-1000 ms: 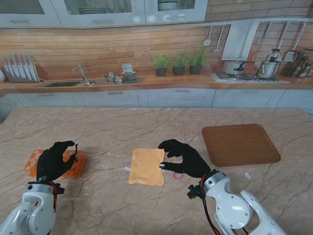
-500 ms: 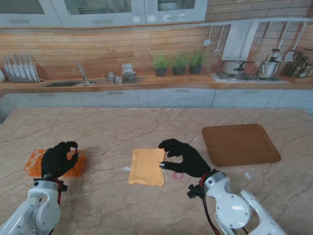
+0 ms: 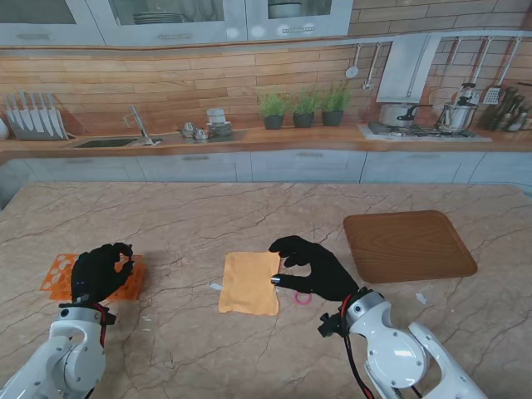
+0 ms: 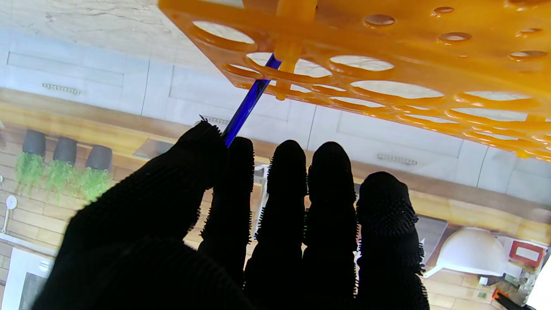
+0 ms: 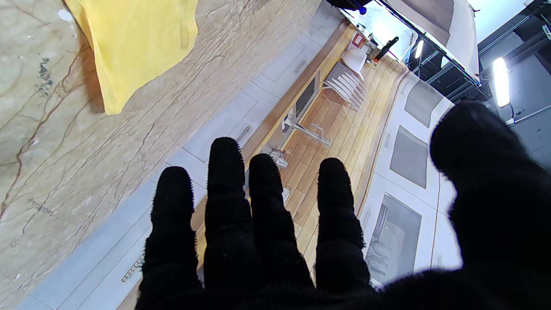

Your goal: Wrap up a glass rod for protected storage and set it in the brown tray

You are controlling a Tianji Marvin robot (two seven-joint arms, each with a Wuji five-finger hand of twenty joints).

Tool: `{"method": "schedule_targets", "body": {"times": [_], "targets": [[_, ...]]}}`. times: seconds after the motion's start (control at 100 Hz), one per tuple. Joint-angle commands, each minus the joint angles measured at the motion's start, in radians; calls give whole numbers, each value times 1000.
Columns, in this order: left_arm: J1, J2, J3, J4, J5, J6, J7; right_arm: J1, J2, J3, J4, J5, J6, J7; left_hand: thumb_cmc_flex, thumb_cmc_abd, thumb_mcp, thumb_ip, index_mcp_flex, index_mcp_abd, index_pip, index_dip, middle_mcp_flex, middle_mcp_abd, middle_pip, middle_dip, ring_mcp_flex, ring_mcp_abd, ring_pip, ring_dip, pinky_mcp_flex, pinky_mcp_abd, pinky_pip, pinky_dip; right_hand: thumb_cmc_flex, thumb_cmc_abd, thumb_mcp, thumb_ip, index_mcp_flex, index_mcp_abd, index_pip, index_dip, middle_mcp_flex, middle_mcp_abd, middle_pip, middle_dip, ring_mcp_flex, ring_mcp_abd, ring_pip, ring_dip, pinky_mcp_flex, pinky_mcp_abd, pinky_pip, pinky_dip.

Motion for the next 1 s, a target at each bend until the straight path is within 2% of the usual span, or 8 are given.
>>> {"method": "schedule_targets", "body": {"times": [0.0,0.25,0.44,0.5,0.65,0.89,0.99], "targets": [[6,-2,2,0,-2,5,1,-7,-4,-1,-7,1,0,-1,37,10,-9,-28,16,-10,30,-11,27,0,-13,-8,19,21,-4,-14,8,28,29,-4,-45,14,-7,23,22,-26,6,10,11,-14,13,11,6,-18,10,8,-10,7,30,24],[-1,-3,7,10,-2,9,8,-8,-5,0,-7,1,-1,-3,82,98,-48,-23,46,-11,50,-30,58,10,-5,-22,36,36,-4,-25,16,43,32,-16,-42,11,-8,23,23,-25,6,10,12,-14,13,11,6,-17,10,8,-10,6,30,24],[-10,-3,15,21,-2,11,15,-9,-5,2,-9,0,1,-5,96,121,-71,-10,64,-17,76,-36,89,-11,7,-43,51,41,-9,-37,22,51,34,-23,-43,11,-8,23,24,-25,6,11,12,-13,13,11,7,-18,10,8,-9,6,29,24],[-11,-3,16,22,-3,10,14,-9,-5,2,-9,1,2,-5,96,118,-74,-9,57,-18,79,-36,80,-14,12,-38,38,41,-10,-37,10,47,28,-25,-44,12,-8,23,23,-26,5,11,12,-12,12,11,7,-18,10,8,-9,6,30,24],[-11,-3,17,21,-7,12,9,-9,-5,2,-9,1,3,-6,80,39,-36,-11,16,-10,65,-40,52,-14,-12,-7,4,29,-20,-34,-19,36,12,-25,-45,13,-8,23,24,-27,6,11,12,-14,12,11,6,-18,10,8,-9,5,30,24],[-16,-4,21,25,-11,8,7,-9,-5,3,-9,3,6,-5,82,39,-15,-15,10,-22,65,-34,56,-21,-24,1,4,23,-23,-34,-20,30,10,-24,-46,15,-6,24,23,-26,4,11,12,-12,12,11,6,-17,10,8,-10,5,29,24],[-18,-4,24,25,-14,9,4,-9,-5,3,-9,3,5,-4,79,22,-8,-17,-18,-21,42,-44,47,-21,-32,8,-3,19,-26,-35,-26,27,6,-24,-46,16,-6,24,25,-26,5,11,12,-13,12,11,6,-18,10,8,-10,5,29,24]]}}
